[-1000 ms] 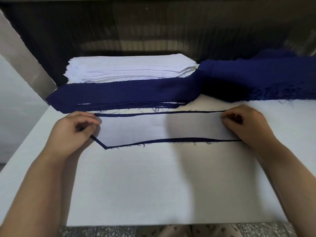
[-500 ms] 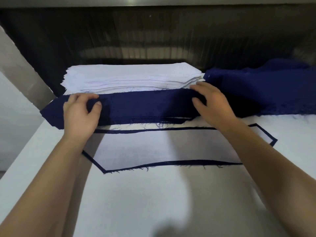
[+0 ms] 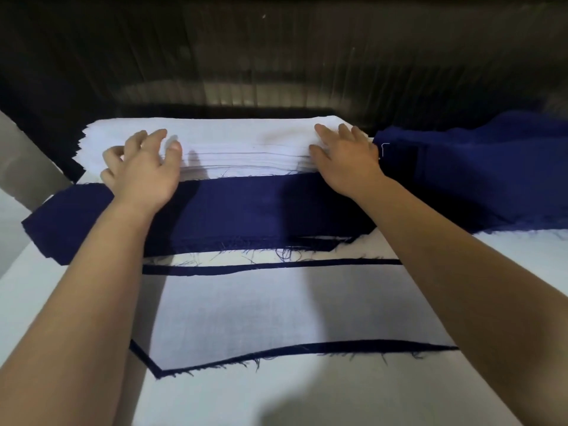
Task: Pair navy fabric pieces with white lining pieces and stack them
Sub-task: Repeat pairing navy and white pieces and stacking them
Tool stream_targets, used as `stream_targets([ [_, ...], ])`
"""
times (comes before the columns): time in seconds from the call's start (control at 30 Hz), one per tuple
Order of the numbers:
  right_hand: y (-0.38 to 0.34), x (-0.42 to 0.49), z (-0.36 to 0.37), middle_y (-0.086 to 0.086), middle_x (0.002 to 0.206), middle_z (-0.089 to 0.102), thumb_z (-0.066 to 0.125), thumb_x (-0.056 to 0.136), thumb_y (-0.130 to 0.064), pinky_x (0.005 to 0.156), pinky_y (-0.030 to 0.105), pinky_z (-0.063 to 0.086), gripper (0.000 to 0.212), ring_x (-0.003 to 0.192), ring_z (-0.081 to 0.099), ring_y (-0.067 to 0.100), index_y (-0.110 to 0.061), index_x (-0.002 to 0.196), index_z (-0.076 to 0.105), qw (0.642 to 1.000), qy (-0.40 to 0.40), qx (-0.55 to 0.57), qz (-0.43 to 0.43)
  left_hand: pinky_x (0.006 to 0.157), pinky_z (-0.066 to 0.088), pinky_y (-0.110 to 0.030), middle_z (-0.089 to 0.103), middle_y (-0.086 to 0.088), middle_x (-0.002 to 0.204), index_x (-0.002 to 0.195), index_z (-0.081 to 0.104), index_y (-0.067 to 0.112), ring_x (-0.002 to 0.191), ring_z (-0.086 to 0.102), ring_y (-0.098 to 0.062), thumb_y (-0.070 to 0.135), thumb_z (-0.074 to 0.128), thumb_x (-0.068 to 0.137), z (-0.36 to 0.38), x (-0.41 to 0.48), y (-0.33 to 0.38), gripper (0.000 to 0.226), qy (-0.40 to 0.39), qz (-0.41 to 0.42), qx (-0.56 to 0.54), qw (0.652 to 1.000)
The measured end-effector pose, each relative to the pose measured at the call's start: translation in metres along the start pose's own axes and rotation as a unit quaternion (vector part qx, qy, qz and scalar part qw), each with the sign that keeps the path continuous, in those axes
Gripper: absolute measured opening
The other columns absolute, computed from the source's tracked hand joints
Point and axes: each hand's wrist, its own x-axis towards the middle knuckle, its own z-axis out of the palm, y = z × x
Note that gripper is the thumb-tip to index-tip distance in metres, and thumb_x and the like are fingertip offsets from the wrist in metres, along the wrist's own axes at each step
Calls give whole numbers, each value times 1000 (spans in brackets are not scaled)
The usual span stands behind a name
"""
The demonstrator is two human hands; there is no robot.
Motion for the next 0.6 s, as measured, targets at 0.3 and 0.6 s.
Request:
stream_targets([
  [0.3, 0, -4, -2, 4, 126, 52, 33, 98, -30, 106, 49, 21, 34, 124, 40, 29, -20, 124, 51, 994, 30, -93, -48, 108, 14, -46, 36, -4, 151, 141, 44, 26, 138, 19, -31, 45, 40, 99, 0, 10, -12, 47, -23, 58, 113, 992],
  [0.6, 1, -6, -5, 4, 112, 63, 43, 94, -12, 98, 39, 27, 30, 112, 46, 27, -17, 116, 63, 986, 134, -85, -52, 90, 21, -39, 59, -4, 127, 113, 67, 18, 122, 35, -33, 16, 59, 89, -8, 11, -17, 26, 101, 70, 18, 992],
])
